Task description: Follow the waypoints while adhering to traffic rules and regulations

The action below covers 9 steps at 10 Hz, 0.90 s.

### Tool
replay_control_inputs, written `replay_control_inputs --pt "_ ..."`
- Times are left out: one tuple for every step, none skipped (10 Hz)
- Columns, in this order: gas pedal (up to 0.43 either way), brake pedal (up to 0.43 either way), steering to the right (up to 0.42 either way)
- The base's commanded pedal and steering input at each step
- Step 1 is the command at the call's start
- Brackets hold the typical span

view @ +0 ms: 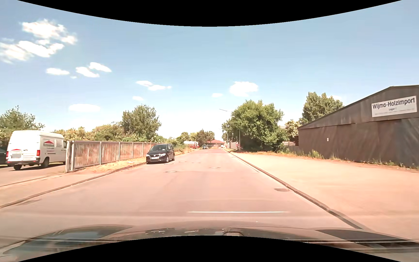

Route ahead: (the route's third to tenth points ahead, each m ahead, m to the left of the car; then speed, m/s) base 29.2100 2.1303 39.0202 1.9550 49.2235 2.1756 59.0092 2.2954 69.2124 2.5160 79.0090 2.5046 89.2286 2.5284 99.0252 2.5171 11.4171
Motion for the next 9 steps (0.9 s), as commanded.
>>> replay_control_inputs --pt "0.15 0.0 0.0" --pt "0.15 0.0 0.0" --pt "0.15 0.0 -0.001" --pt "0.15 0.0 -0.001" --pt "0.15 0.0 -0.001" --pt "0.15 0.0 -0.001" --pt "0.15 0.0 -0.001" --pt "0.15 0.0 -0.001" --pt "0.15 0.0 -0.001"
